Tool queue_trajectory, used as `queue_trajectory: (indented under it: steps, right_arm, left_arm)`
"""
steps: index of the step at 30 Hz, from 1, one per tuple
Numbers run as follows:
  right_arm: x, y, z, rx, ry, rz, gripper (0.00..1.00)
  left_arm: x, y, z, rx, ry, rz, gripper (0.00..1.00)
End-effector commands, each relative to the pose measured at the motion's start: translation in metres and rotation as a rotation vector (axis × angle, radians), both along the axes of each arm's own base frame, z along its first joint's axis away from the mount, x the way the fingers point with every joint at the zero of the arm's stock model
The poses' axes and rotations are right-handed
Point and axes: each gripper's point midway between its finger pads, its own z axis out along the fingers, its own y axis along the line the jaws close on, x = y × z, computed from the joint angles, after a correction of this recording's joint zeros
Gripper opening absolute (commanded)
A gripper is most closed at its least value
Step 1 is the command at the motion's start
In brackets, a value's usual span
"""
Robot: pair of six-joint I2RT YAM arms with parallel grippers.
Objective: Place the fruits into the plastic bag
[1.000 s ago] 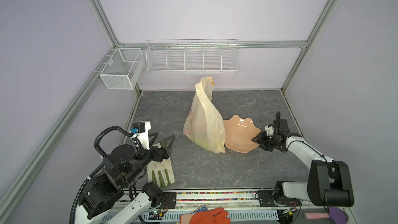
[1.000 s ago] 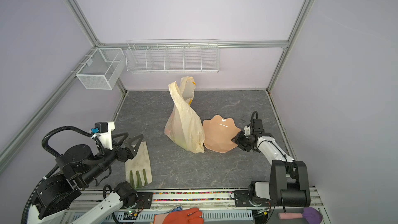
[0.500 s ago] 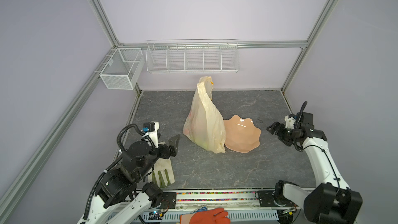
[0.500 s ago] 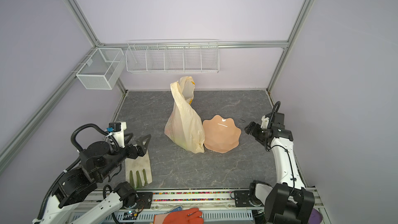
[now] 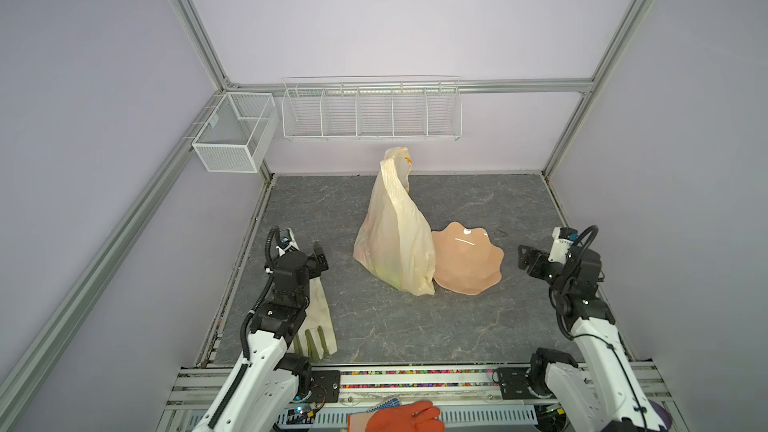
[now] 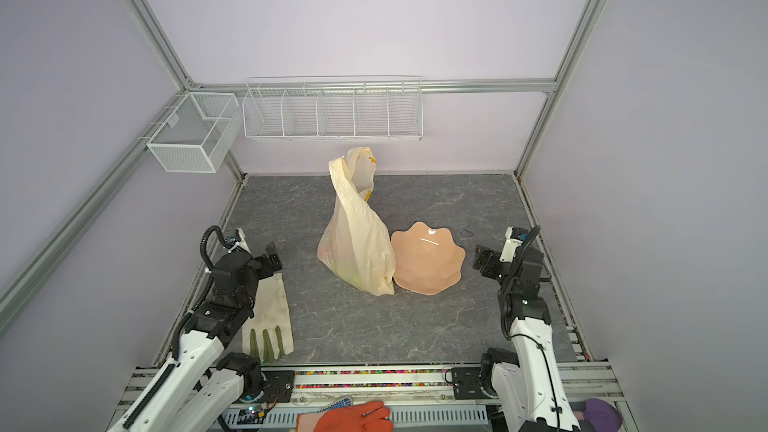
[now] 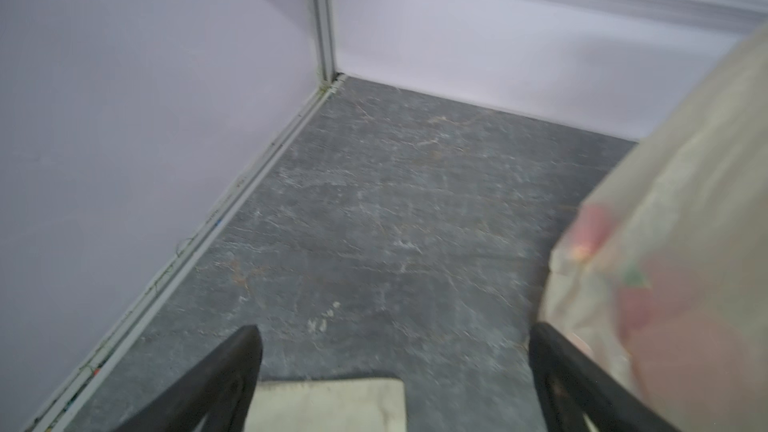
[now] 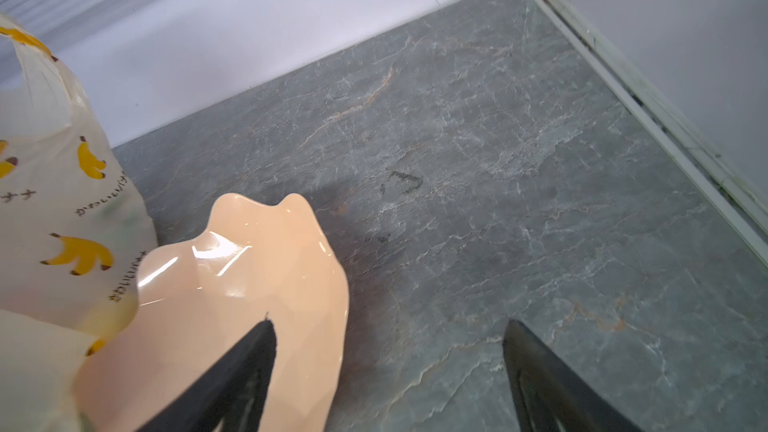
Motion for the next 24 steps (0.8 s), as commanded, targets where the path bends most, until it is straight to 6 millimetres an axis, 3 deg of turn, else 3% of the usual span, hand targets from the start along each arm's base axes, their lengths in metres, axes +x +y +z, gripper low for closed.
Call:
queue_trajectory:
  steps: [1, 4, 6, 10, 12, 15, 18, 21, 24]
  right_arm:
    - [0.019, -0.01, 0.033, -0.13, -0.214, -0.039, 0.88]
    - [0.028, -0.004, 0.016, -0.162, -0.221, -0.029, 0.88]
    - [0.036, 0.0, 0.014, -0.182, -0.258, -0.035, 0.88]
    - [0.054, 0.009, 0.006, -0.251, -0.287, -0.029, 0.88]
    - [0.055, 0.017, -0.005, -0.294, -0.25, 0.005, 0.88]
    - [0.05, 0.006, -0.008, -0.338, -0.284, -0.061, 0.88]
    - [0.062, -0.001, -0.009, -0.387, -0.282, -0.088, 0.88]
    - [0.076, -0.003, -0.028, -0.394, -0.235, -0.087, 0.88]
    - [0.082, -0.022, -0.037, -0.381, -0.235, -0.188, 0.89]
  left_arm:
    - [0.022, 0.006, 0.024, 0.066, -0.202, -0.006, 1.0]
    - [0.036, 0.016, -0.001, 0.097, -0.199, 0.023, 1.0]
    - [0.049, 0.019, -0.006, 0.079, -0.212, 0.021, 1.0]
    - [0.076, 0.002, -0.019, 0.103, -0.223, -0.092, 1.0]
    - [0.08, -0.005, -0.034, 0.106, -0.195, -0.14, 1.0]
    - [0.083, -0.008, -0.044, 0.112, -0.206, -0.157, 1.0]
    - [0.089, -0.016, -0.056, 0.12, -0.182, -0.206, 0.99]
    - [0.092, -0.014, -0.057, 0.111, -0.163, -0.201, 0.99]
    - [0.099, -0.014, -0.059, 0.11, -0.143, -0.206, 0.99]
